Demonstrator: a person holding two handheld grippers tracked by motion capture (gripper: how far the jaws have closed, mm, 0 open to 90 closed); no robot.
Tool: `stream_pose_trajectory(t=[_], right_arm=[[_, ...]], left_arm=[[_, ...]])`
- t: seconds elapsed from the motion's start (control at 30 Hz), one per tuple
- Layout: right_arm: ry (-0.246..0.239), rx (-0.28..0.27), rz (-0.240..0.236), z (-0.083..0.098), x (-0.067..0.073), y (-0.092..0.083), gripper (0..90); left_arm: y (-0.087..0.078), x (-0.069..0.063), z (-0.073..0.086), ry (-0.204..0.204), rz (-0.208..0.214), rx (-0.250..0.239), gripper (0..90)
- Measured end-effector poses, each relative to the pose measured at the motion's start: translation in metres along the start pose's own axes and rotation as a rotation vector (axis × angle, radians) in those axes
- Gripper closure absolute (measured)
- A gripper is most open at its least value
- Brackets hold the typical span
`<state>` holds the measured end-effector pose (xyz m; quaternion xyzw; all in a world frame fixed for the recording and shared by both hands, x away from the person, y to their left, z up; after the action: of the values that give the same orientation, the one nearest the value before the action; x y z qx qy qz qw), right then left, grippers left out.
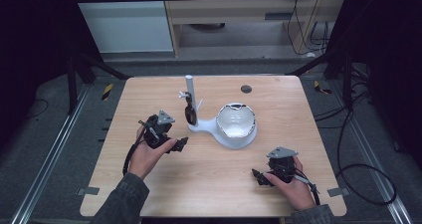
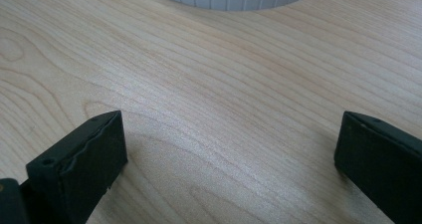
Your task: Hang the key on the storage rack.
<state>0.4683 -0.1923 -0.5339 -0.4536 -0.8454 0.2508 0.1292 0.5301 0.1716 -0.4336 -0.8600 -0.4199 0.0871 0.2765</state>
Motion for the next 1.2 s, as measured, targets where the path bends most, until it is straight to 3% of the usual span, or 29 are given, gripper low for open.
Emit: stream_pose_trajectory(t=[0.77, 1.2], right_arm=[[0.001, 0.000, 0.000, 0.000, 0.000, 0.000, 0.4], [0.001, 0.000, 0.000, 0.000, 0.000, 0.000, 0.4]], left_arm=[[-0.004, -0.010, 0.044, 0.015, 0.021, 0.038, 5.9], [-0.008, 0.001, 0.067, -0.009, 0.002, 0.065, 5.9]])
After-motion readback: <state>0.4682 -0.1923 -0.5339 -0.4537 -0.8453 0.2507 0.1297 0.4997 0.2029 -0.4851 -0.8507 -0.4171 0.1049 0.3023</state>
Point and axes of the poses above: each handheld gripper's, and its own axes: y roughly forward along the jaws, z roughly out of its underside, x roughly to its left, the point moved 3 cm from there along y, roughly forward along the jaws, and after that the axes turned 11 degrees about -x, right-handed, at the moved point
